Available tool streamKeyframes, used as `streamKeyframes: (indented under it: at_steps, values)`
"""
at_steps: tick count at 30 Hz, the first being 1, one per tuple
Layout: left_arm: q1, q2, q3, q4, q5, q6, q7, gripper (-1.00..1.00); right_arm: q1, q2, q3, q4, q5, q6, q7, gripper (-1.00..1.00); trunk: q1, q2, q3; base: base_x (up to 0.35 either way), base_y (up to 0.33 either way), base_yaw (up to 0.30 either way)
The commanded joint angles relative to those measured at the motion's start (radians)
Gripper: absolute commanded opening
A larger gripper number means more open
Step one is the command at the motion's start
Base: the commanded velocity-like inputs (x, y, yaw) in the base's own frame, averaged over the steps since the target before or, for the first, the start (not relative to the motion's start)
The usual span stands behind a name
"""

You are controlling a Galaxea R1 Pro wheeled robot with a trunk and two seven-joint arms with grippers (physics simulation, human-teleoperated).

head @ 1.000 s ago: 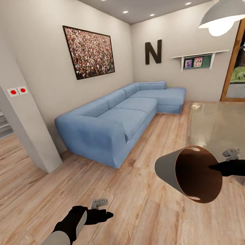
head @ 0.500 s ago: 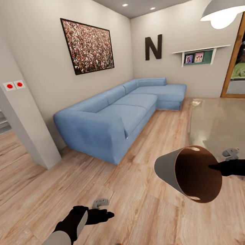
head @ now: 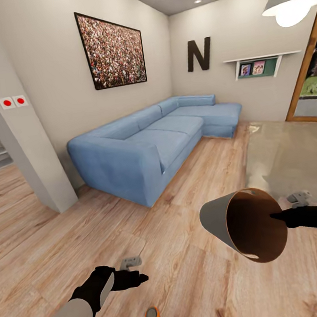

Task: Put the three can of soda from the living room inside the tash can in the kitchen.

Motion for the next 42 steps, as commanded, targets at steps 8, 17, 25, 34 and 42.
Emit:
streamKeyframes:
  at_steps: [8, 17, 25, 34, 42]
  values:
    - [0.0, 0.0, 0.0, 0.0, 0.0, 0.0, 0.0, 1.0, -0.001, 0.001, -0.001, -0.001, -0.018, 0.01, 0.004, -1.0, 0.031, -0.056, -0.038, 0.0, 0.0, 0.0]
    - [0.0, 0.001, 0.0, 0.0, -0.001, 0.0, 0.0, 1.0, -0.002, -0.005, -0.016, -0.013, -0.018, 0.01, 0.004, -1.0, 0.065, -0.119, -0.08, 0.0, 0.0, 0.0]
    - [0.0, 0.0, 0.0, 0.0, -0.001, 0.0, 0.0, 1.0, -0.003, -0.008, -0.026, -0.083, -0.018, 0.047, 0.004, -1.0, 0.096, -0.175, -0.118, 0.0, 0.0, 0.0]
    - [0.0, -0.009, 0.0, 0.0, -0.001, 0.0, 0.0, 1.0, -0.032, -0.03, -0.027, -0.137, -0.019, 0.105, 0.006, -1.0, 0.13, -0.238, -0.161, 0.0, 0.0, 0.0]
    - [0.0, -0.012, 0.0, 0.0, -0.001, 0.0, 0.0, 1.0, -0.048, -0.049, -0.028, -0.141, -0.019, 0.105, 0.007, -1.0, 0.161, -0.294, -0.198, 0.0, 0.0, 0.0]
